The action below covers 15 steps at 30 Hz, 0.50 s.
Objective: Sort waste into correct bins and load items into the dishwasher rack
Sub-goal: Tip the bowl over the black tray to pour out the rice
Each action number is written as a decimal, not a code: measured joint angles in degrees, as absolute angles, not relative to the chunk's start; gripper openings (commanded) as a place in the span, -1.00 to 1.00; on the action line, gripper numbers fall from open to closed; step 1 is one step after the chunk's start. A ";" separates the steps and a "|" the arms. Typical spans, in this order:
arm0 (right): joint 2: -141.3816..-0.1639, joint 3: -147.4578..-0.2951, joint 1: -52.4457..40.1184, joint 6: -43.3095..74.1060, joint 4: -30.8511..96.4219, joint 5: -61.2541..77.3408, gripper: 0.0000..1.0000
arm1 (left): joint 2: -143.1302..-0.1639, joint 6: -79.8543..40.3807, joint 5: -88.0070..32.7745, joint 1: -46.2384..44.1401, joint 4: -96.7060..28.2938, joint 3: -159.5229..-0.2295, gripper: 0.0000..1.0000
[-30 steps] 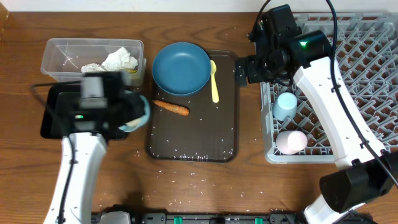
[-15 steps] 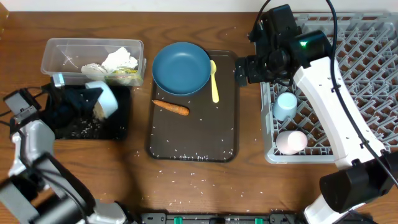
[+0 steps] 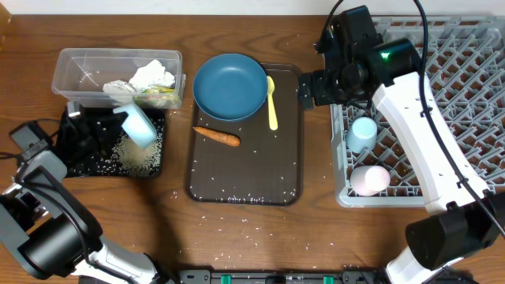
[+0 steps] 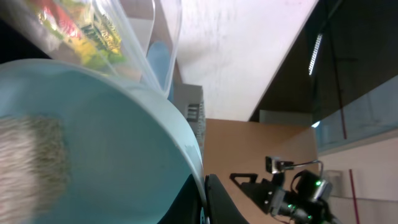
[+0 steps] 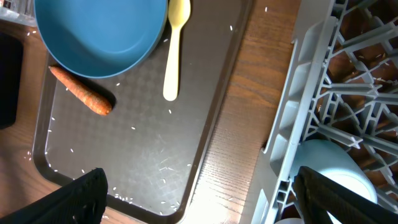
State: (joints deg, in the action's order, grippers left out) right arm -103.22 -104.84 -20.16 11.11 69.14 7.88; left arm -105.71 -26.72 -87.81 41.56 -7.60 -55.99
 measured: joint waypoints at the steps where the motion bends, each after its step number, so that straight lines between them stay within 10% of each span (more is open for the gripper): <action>1: -103.22 -104.84 -20.18 11.11 69.17 7.90 0.89 | -105.71 -28.53 -88.05 41.87 -6.11 -55.96 -0.88; 15: -103.22 -104.84 -20.18 11.11 69.19 7.88 0.89 | -105.34 -61.47 -88.58 42.68 26.20 -56.03 -0.88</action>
State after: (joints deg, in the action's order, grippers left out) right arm -103.22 -104.84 -20.18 11.11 69.19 7.88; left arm -105.34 -61.47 -88.58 42.68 26.20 -56.03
